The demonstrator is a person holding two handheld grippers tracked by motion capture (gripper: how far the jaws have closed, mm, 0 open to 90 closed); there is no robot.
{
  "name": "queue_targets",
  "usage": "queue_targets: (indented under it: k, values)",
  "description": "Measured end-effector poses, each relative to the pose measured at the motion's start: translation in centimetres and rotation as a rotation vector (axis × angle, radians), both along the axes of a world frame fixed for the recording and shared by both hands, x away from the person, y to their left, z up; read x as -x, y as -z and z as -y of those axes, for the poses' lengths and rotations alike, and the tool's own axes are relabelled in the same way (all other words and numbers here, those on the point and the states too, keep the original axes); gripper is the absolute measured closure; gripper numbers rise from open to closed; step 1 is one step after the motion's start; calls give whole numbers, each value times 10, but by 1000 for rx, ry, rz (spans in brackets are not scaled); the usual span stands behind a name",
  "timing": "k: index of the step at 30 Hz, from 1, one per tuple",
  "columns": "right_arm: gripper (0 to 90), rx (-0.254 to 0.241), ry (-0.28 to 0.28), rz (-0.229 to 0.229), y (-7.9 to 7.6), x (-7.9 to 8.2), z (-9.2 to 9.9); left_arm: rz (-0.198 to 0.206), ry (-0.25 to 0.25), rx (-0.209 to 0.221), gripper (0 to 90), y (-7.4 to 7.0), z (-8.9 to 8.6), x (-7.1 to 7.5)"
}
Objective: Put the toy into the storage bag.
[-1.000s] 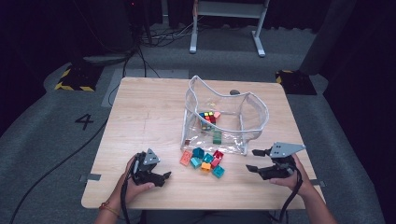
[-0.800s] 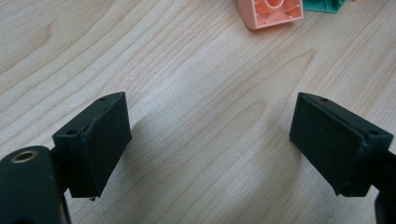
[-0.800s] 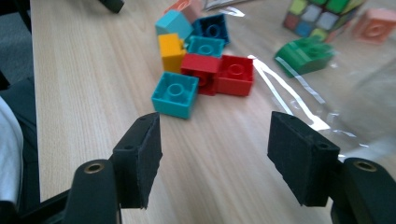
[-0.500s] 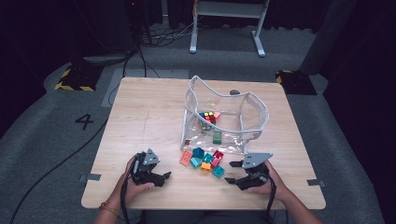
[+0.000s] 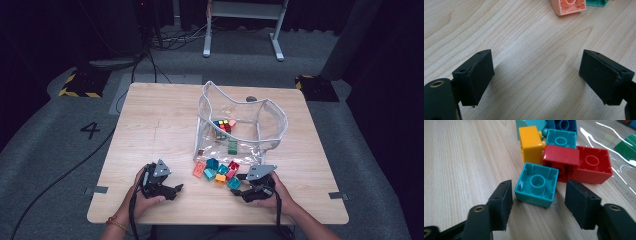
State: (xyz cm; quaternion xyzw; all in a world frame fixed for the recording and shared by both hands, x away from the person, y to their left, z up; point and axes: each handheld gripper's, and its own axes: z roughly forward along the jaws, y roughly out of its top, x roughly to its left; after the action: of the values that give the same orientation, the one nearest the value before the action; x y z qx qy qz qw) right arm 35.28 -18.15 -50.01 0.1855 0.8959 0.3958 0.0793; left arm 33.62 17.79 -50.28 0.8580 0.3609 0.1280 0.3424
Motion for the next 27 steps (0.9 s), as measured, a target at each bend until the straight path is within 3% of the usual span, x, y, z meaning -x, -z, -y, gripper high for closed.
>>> queue_targets:
  k: [5,10,19,27]
  values:
    - [499,-11,1,22,1,1,0,1,0,-1,127,0,0,0]
    - [580,-12,-1,14,1,3,4,1,5,-5,127,0,0,0]
    - [591,3,8,24,-1,5,14,1,6,-5,127,0,0,0]
    - [591,1,71,27,-7,3,44,-5,9,-2,127,0,-1,1]
